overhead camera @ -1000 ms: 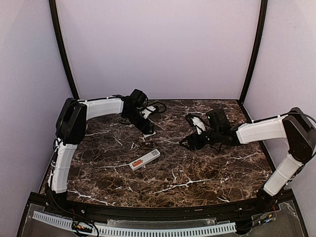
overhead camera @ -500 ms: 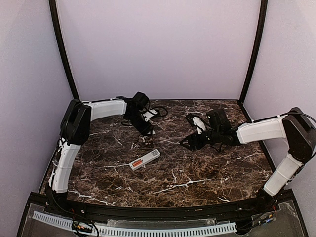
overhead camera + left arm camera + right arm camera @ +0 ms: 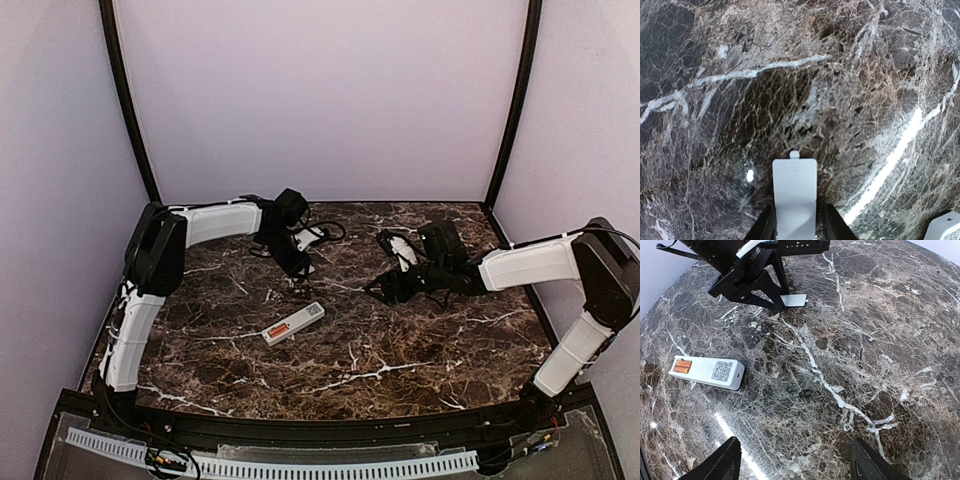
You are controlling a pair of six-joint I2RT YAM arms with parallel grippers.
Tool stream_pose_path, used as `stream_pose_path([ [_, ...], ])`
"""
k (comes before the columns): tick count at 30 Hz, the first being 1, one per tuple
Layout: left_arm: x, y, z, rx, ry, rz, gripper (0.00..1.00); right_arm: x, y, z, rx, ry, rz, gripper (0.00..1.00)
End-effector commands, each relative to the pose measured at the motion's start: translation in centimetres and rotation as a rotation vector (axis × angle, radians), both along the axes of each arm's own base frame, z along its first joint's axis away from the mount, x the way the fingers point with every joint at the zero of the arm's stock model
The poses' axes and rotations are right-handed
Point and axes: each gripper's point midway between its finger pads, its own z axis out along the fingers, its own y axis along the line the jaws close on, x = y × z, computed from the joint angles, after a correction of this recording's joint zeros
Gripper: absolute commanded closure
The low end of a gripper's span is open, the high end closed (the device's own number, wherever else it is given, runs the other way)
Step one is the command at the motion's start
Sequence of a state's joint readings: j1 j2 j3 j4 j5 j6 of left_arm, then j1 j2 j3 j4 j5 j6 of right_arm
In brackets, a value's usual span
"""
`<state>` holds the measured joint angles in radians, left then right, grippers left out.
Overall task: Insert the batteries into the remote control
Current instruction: Pick up the battery cover from the center of the board.
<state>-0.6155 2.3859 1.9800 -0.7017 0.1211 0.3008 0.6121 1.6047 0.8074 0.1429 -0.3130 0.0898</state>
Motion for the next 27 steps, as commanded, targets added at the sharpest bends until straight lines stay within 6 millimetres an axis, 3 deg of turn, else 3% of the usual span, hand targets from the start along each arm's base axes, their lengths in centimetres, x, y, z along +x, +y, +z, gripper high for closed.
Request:
stream_pose_path([
  [1,-4.3,3.0,-1.9,0.099,0.166,0.024,0.70,0.5,-0.4,0.5,0.012,-0.030,-0.018,0.27],
  [9,-4.6,4.5,-0.9,0.127,0.128,0.062,0.77,0.3,-0.2,0.6,0.022,-0.029,-0.016,0.28],
  [19,-5.0,4.6,2.4,0.058,0.065,0.092,0.80,0.2,-0.2,0.7,0.030,-0.027,-0.010,0.28],
  [27,-6.8,6.0,3.8,0.040,0.049,0.116,0.80,0.2,0.1,0.6,0.045,-0.017,-0.002,0.29],
])
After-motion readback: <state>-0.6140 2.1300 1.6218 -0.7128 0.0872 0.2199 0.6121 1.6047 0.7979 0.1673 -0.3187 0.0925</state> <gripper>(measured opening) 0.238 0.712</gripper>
